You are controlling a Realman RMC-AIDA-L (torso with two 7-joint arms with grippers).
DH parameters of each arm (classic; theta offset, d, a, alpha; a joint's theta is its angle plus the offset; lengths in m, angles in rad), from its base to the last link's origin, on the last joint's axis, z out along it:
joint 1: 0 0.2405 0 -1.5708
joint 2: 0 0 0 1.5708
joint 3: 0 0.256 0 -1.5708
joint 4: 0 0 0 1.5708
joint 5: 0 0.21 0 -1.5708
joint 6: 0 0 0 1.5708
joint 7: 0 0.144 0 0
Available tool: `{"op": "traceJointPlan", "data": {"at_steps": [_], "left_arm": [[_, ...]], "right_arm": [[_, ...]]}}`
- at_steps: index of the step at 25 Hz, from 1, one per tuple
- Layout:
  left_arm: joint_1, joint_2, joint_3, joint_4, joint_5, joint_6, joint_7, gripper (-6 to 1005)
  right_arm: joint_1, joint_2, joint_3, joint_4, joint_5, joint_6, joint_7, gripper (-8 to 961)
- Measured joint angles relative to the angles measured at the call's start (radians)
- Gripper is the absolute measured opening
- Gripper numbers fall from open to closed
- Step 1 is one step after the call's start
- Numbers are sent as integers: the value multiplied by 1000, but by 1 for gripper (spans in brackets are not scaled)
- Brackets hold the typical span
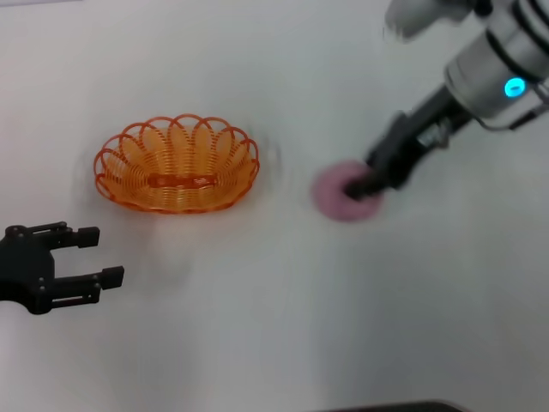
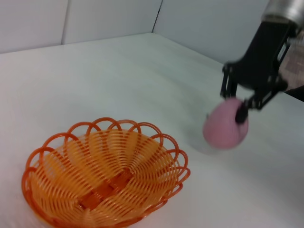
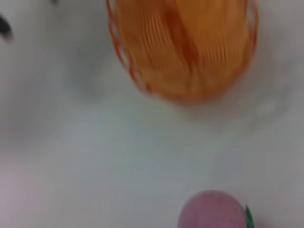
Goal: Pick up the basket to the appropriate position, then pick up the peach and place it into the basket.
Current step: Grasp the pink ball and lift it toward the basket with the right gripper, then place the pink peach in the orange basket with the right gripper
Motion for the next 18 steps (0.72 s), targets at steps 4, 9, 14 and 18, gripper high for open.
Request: {"op": "traceJointPlan", "data": {"at_steps": [4, 9, 14, 18], "left_arm": [[1, 0, 0, -1, 0, 0, -1, 754], [-5, 0, 1, -3, 0, 0, -3, 755], [-11, 1, 6, -3, 0, -3, -10, 755], [-16, 2, 8, -3, 0, -14, -23, 755]], "right_arm": [[-14, -1, 36, -42, 201, 31, -76, 247], [13, 9, -21, 74, 433, 224, -240, 207], [55, 16, -131, 269, 660, 469, -406, 152], [49, 19, -251, 313, 794, 553, -485, 215]]}}
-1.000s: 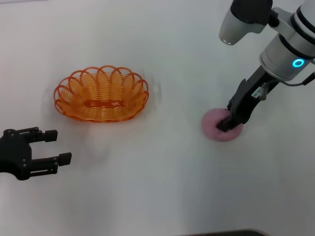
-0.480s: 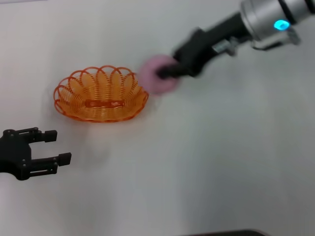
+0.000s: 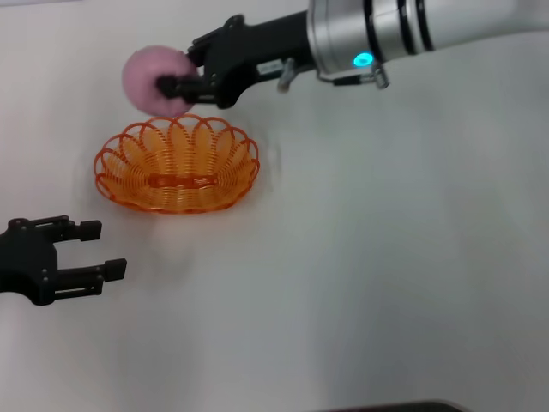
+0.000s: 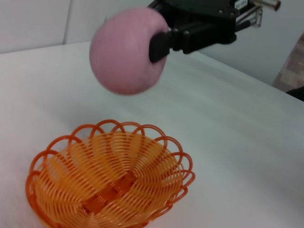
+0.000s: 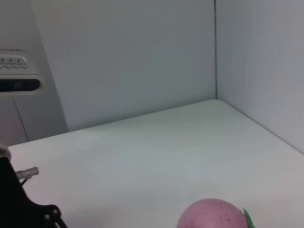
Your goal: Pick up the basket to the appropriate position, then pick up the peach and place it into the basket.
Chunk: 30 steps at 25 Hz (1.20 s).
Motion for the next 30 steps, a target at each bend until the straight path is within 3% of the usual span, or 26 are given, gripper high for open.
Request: {"op": "traceJointPlan", "data": {"at_steps": [4, 13, 15, 18, 20, 25, 27, 30], "left_arm": [[-3, 0, 1, 0, 0, -2, -3, 755], [-5, 0, 2, 0, -1, -4, -5, 754], [-5, 1, 1, 0, -4, -3, -6, 754], [-7, 2, -6, 4, -7, -3, -7, 754], [-7, 2, -9, 6, -8, -4, -7, 754], [-11, 5, -36, 8, -10, -3, -8, 755], [-13, 6, -43, 8, -10, -3, -8, 755], [-14, 7, -47, 8, -10, -3, -8, 755]], "right_arm": [[-23, -3, -34, -5, 36, 11, -8, 373], [-85, -9, -27, -68, 43, -18, -1, 553], [-116, -12, -25, -114, 46, -54, 18, 593], [-187, -28, -9, -202, 30, -146, 68, 735], [-251, -41, 25, -265, 5, -221, 89, 829], [-382, -66, 170, -334, -62, -420, 92, 944], [-425, -76, 256, -334, -131, -502, 88, 935], [-444, -75, 300, -329, -188, -527, 87, 935]]}}
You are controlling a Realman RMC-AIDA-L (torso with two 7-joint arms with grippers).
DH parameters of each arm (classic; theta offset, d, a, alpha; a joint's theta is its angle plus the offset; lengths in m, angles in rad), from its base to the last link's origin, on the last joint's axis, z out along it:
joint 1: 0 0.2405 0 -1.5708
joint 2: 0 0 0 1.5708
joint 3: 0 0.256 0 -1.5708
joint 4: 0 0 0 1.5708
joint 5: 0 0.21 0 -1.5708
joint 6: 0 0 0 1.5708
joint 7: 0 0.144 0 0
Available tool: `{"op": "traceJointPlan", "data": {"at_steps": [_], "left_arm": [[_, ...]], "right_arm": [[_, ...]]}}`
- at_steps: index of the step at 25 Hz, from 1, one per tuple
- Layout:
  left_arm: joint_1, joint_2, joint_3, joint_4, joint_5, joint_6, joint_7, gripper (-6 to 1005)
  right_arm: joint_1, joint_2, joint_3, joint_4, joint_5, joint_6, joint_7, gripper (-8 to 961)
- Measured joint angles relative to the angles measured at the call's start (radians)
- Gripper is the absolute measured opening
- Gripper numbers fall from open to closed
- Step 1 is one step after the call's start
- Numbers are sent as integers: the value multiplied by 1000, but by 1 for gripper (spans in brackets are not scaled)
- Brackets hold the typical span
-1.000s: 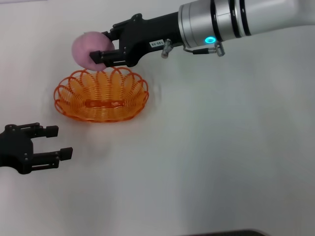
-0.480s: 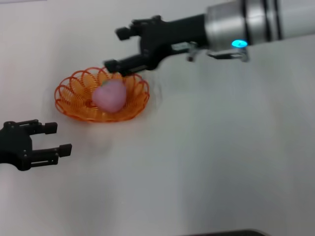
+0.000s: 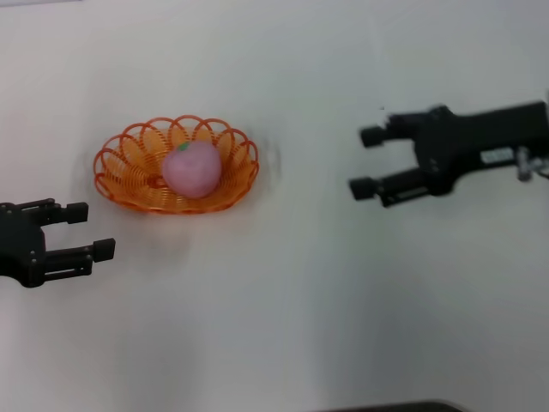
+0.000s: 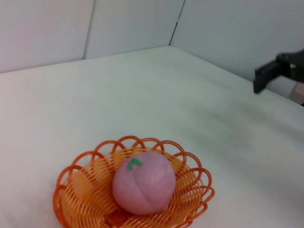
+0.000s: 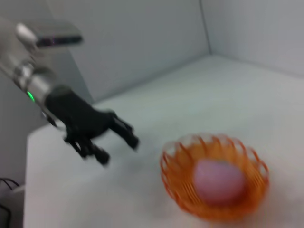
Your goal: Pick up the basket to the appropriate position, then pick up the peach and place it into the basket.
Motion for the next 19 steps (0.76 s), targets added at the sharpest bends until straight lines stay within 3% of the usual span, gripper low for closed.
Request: {"op": "traceJointPlan", "data": {"at_steps": [5, 19], "left_arm": [[-6, 3, -8, 1, 0, 0, 0, 754], [-10, 5, -10, 1, 0, 8, 0, 754]], "right_arm": [[-16, 16, 71, 6, -83, -10, 0, 935], [12, 30, 75, 6, -114, -3, 1, 930]]}}
